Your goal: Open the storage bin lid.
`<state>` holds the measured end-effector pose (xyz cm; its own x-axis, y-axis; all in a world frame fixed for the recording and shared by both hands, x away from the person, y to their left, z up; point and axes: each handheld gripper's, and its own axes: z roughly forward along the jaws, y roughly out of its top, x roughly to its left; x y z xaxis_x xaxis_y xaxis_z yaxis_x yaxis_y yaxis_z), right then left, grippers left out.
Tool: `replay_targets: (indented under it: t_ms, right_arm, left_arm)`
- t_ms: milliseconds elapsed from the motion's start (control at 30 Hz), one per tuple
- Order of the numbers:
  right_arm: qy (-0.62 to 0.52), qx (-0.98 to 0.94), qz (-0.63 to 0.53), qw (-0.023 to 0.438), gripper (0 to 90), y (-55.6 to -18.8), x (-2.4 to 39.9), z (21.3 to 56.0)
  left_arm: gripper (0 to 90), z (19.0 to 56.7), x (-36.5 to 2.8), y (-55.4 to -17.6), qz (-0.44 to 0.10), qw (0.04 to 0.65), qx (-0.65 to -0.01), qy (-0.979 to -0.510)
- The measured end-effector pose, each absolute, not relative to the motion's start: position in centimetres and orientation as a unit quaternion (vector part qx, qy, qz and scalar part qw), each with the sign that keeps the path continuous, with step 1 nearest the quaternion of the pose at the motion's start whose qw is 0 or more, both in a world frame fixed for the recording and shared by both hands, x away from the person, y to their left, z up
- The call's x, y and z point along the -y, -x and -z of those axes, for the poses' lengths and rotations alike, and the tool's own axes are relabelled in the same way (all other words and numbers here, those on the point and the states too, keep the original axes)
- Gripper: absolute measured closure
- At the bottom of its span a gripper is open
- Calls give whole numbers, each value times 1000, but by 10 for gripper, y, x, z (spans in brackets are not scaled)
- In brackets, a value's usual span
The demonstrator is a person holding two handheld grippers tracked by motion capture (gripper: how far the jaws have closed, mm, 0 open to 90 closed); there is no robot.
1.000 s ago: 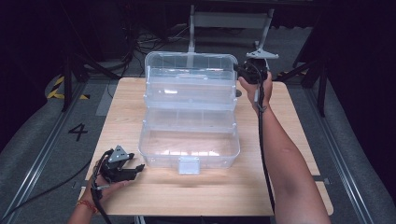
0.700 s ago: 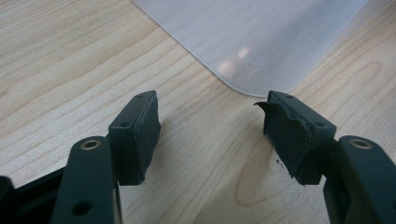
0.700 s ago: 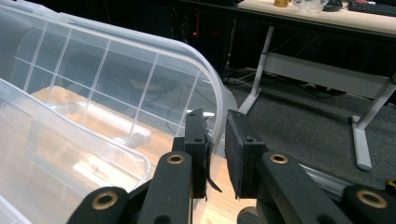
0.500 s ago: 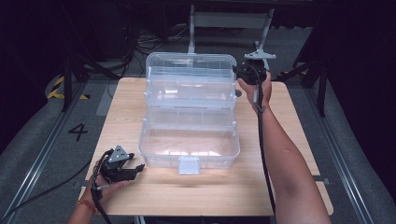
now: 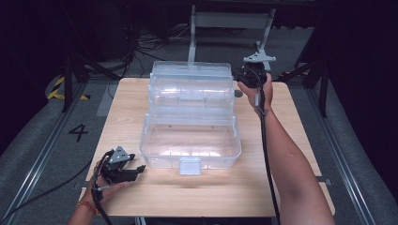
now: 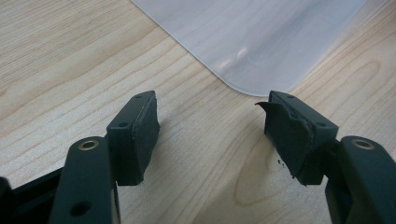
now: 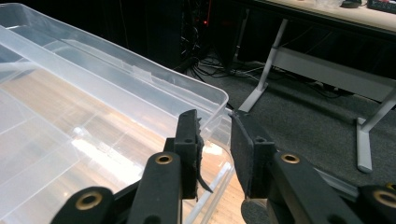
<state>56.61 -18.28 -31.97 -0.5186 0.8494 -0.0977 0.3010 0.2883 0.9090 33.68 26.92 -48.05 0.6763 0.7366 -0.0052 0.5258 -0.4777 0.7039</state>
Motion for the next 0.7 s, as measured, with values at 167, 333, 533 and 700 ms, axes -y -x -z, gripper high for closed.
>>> replay_targets:
  t_ms: [167,333,533,700]
  right_arm:
    - [-382,-745,-458,299,678,-560,186,319]
    - [-378,-750,-454,296,610,-553,188,318]
    - [-371,-757,-448,297,537,-539,195,318]
    - [-359,-764,-445,299,507,-525,205,318]
  left_arm:
    - [356,481,-269,-336,-149,350,-376,-845]
    - [357,481,-269,-336,-150,350,-376,-845]
    - [356,480,-269,-337,-151,349,-373,-846]
    - [357,480,-269,-337,-151,349,-374,-846]
